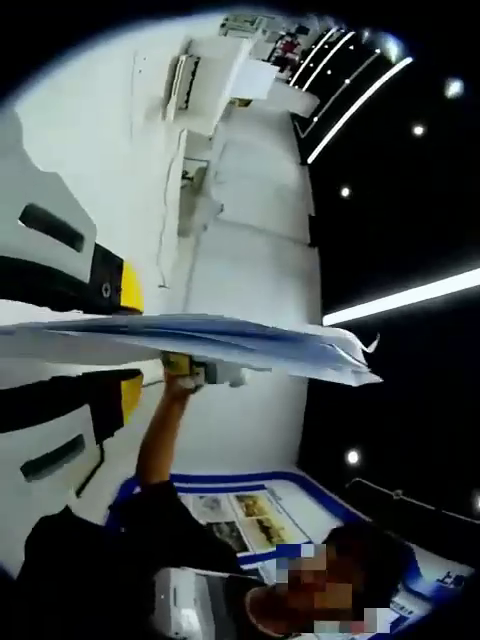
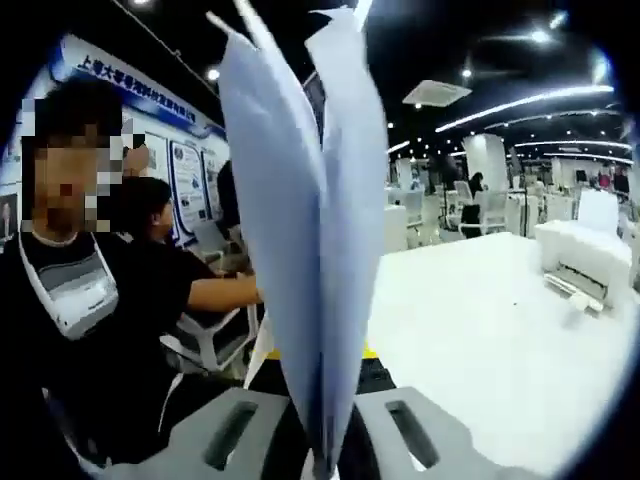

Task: Organize the stack of printing papers by aligning and flattening the scattered papers on the table

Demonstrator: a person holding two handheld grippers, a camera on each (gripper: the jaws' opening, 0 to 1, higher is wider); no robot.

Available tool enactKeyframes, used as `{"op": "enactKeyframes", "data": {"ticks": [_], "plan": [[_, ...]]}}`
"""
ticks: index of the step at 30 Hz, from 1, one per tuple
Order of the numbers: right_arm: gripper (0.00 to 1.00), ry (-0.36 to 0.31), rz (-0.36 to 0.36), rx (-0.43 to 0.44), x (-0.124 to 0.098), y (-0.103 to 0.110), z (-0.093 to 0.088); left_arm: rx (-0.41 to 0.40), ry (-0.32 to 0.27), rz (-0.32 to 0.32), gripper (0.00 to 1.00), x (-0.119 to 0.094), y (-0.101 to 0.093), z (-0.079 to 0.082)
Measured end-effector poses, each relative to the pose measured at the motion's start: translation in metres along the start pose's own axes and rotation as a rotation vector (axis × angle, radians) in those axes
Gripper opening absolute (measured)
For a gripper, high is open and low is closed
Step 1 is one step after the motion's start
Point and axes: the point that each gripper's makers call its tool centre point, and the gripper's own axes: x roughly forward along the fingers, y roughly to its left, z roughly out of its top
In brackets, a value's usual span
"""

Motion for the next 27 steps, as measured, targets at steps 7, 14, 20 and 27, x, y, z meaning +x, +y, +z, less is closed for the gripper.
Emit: {"op": "enactKeyframes", "data": {"ticks": [7, 14, 20, 27], "plan": [[0.00, 0.413, -0.032, -0.101, -0.012, 0.002, 0.009, 0.108, 0.066, 0.018, 0.39, -0.004, 0.000, 0.019], [0.00, 0.714, -0.053, -0.138, -0.008, -0.004, -0.025, 0.138, 0.123, 0.040, 0.43, -0.010, 0.000, 0.012], [0.00, 0.874, -0.036, -0.191, 0.013, -0.008, -0.045, 0.135, 0.246, 0.031, 0.41, -0.001, 0.004, -0.025], [0.00, 0.996, -0.049, -0.250, 0.020, -0.011, -0.063, 0.088, 0.275, 0.012, 0.20, 0.002, 0.005, -0.043]]}}
